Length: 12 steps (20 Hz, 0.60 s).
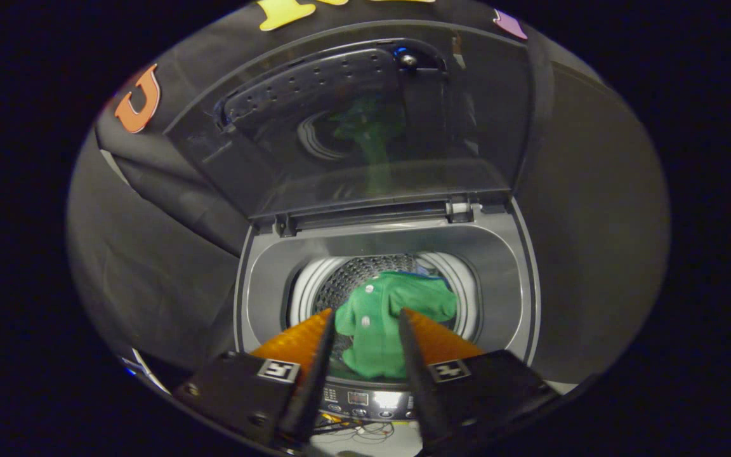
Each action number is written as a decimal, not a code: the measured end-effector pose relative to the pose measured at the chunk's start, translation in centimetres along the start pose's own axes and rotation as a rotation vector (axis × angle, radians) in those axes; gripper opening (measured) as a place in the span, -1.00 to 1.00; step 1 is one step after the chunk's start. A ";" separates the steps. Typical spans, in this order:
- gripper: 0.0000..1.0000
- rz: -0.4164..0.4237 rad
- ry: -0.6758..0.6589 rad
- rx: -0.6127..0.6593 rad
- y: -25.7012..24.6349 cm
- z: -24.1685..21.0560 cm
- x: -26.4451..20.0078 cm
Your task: Put the clothes into the washing machine and then close the washing machine lid.
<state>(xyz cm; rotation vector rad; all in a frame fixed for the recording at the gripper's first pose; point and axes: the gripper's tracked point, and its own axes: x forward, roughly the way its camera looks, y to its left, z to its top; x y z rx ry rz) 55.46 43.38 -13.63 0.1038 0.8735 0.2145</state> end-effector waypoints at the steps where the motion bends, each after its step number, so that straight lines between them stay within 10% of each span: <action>1: 0.28 -0.005 -0.011 -0.026 0.0 -0.1 -0.2; 2: 0.54 -0.010 -0.013 -0.038 0.1 0.0 -0.3; 12: 0.56 -0.041 -0.054 -0.067 -0.4 0.1 -1.6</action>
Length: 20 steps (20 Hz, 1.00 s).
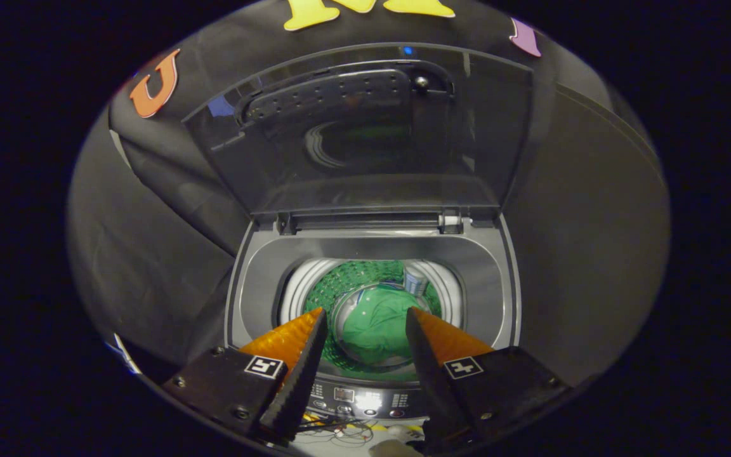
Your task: Put the clothes into the washing machine and then close the washing machine lid.
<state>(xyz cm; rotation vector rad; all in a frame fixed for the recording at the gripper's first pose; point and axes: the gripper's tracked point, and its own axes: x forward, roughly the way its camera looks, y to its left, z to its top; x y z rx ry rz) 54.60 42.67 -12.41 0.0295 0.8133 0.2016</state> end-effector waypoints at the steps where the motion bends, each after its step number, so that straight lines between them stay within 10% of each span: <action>1: 0.56 -0.007 -0.008 -0.008 -0.1 0.2 -0.2; 20: 0.55 -0.058 -0.382 -0.166 1.8 13.4 -8.5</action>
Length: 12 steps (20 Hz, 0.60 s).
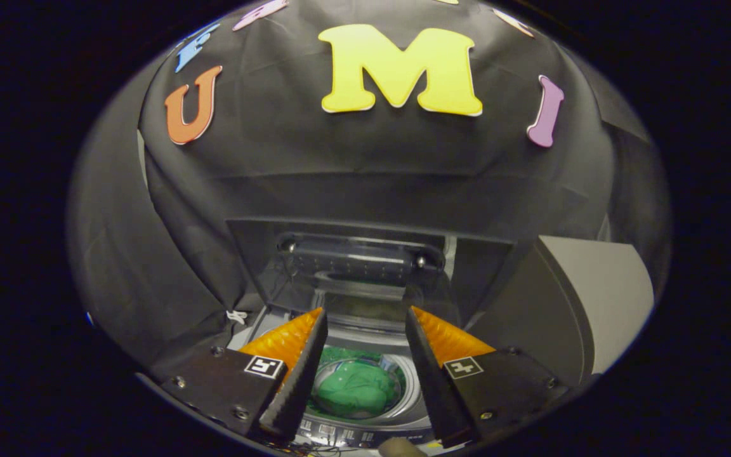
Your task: Put the clothes into the washing machine and then close the washing machine lid.
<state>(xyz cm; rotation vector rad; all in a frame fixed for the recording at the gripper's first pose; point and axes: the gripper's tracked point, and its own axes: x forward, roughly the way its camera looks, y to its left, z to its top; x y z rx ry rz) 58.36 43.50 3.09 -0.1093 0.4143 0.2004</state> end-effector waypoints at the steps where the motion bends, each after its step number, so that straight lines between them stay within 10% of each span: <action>1: 0.56 -0.011 -0.006 -0.003 -0.1 0.7 0.0; 12: 0.56 -0.032 -0.057 0.013 0.7 8.4 3.5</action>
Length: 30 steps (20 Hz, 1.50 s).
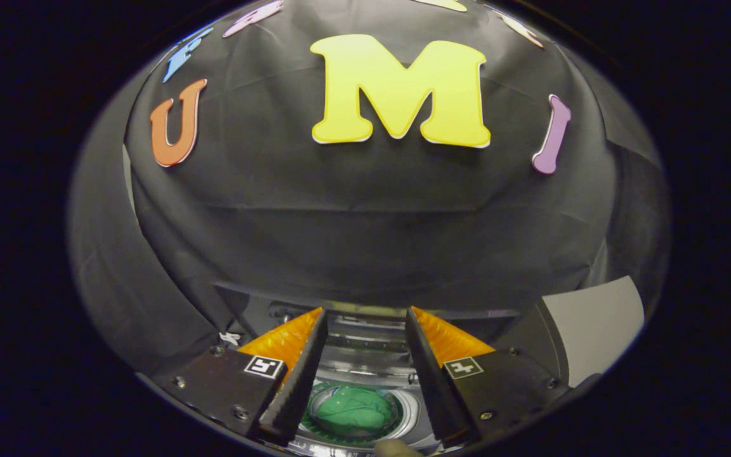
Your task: Put the clothes into the washing machine and then close the washing machine lid.
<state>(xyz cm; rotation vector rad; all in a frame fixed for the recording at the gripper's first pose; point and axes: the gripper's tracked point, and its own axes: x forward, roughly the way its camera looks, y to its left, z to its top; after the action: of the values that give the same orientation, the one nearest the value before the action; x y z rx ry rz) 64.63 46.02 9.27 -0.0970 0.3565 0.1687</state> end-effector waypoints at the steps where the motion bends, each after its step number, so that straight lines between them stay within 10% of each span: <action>1: 0.56 -0.001 0.003 0.005 0.1 0.6 0.6; 30: 0.57 -0.094 0.089 0.080 -0.1 -0.1 4.7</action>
<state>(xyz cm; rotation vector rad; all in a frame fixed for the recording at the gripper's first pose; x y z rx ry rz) 68.94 46.63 7.56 -0.0425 0.4456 0.0569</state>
